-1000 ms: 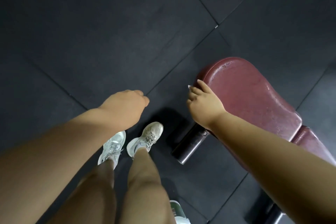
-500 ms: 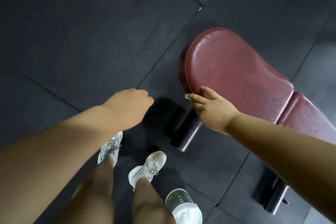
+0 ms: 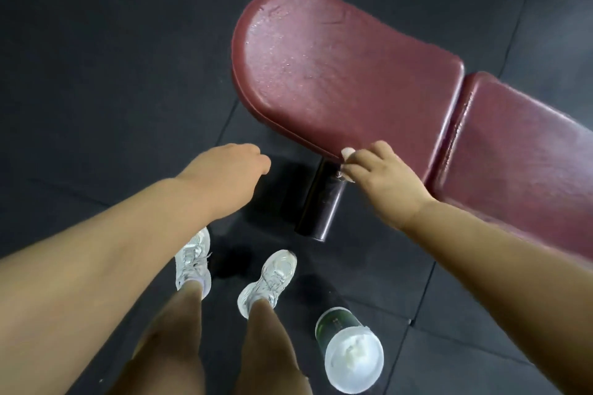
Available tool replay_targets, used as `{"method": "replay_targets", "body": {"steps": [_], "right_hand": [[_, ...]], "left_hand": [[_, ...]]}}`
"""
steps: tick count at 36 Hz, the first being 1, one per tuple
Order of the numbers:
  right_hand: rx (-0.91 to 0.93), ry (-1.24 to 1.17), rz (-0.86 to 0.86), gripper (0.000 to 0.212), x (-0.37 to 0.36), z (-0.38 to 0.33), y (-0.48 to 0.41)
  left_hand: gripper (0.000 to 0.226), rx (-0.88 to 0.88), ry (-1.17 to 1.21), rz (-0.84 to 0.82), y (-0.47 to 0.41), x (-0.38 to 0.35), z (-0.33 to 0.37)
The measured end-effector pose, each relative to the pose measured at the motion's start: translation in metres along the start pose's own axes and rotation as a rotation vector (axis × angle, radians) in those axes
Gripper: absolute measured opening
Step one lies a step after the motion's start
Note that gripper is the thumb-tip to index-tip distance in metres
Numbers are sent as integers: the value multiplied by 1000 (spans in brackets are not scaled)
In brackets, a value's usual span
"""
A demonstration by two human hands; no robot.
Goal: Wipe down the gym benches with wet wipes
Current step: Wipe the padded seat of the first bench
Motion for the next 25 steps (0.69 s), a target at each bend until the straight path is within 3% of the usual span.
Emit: {"method": "replay_targets", "body": {"steps": [7,11,14,18,25], "right_hand": [[-1020,-551,213,15,-10,55,106],[-1472,-769,346,16,-24,62,158],[-1780,-916,567,7,-36,74,183],[-1955,-1124,725,6,-63,77,178],[-1970,-1251,668,18,-78,73,143]], "left_hand": [[50,-87,-14,141,-16,27,35],[47,-190,-50,220,-29,34,55],[46,-294,-82,295,-37,39,69],[50,-338,-176,302,-52,33,75],[50,-401,-227,272,-59,26,76]]}}
Point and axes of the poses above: each hand's wrist, its own y-axis away from the middle knuckle, its own x-axis out of the back of the hand, z = x × y, the point moved 9 cm from there along -y, towards the middle knuckle, and after that the axes turned 10 degrees about -x, right-handed, at the moved point
